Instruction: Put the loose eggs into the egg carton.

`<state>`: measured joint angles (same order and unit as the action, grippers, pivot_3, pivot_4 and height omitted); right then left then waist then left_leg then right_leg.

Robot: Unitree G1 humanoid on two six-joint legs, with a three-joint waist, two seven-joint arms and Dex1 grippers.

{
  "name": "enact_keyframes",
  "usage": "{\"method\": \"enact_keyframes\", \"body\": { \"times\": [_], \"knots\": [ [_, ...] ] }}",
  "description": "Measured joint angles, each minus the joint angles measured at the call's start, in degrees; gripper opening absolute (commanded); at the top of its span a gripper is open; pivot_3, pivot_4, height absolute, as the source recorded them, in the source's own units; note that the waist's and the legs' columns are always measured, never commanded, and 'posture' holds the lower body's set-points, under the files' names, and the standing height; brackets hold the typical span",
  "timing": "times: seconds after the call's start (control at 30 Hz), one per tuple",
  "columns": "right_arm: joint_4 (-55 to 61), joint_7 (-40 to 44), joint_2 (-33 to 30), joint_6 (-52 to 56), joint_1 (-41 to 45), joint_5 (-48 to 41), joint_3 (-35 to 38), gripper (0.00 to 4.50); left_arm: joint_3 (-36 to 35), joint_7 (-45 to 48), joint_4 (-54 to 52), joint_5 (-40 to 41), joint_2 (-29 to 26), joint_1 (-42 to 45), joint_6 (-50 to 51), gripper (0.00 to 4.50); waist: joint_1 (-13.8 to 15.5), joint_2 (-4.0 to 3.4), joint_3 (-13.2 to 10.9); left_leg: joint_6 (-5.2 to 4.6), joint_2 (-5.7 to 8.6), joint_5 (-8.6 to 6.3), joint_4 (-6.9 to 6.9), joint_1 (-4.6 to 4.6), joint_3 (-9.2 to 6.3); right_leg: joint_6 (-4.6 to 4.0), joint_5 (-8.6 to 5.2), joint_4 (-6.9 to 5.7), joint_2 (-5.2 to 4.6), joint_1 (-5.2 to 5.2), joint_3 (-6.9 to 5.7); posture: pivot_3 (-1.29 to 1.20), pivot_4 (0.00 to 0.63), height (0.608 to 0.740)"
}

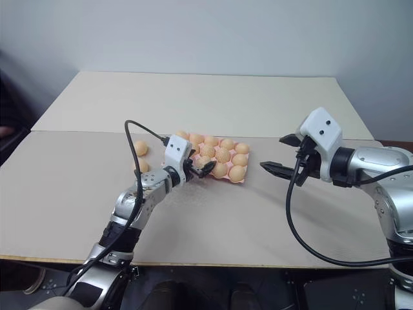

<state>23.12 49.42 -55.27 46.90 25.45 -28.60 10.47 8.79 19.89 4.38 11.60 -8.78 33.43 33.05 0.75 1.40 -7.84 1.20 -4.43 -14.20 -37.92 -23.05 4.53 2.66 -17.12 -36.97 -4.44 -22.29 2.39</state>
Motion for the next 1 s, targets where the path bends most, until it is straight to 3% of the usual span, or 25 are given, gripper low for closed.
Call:
{"method": "enact_keyframes", "body": {
  "times": [0.27, 0.67, 1.0],
  "knots": [
    [-0.23, 0.04, -0.03, -0.01, 0.47, 0.09, -0.27, 4.5, -4.84, 3.25, -9.49, 3.53, -5.62, -2.29, 6.71, 4.48, -0.06, 0.0, 0.0, 0.0, -0.01, 0.0, 0.01, -0.01, -0.01, 0.0, 0.0, -0.03, 0.0, -0.02, 0.0, 0.0, 0.15, 0.74],
    [-4.09, 0.99, 0.98, -1.46, 4.17, 0.51, -4.26, 4.5, -19.45, 6.72, -23.65, 18.77, -12.86, -4.25, 18.77, 4.48, -0.24, -0.01, 0.0, 0.0, -0.05, 0.0, 0.01, 0.0, 0.0, 0.0, 0.0, -0.03, 0.01, -0.03, 0.01, 0.0, 0.15, 0.74],
    [-7.64, 3.21, 0.94, -3.99, 5.55, 1.98, -5.88, 4.5, -38.19, 14.52, -24.74, 27.43, -36.58, -19.17, 28.89, 4.48, -0.98, -0.01, -0.01, -0.01, -0.11, -0.01, 0.08, 0.02, 0.06, -0.01, -0.01, -0.01, 0.02, -0.09, 0.0, 0.0, 0.15, 0.74]
  ]
}}
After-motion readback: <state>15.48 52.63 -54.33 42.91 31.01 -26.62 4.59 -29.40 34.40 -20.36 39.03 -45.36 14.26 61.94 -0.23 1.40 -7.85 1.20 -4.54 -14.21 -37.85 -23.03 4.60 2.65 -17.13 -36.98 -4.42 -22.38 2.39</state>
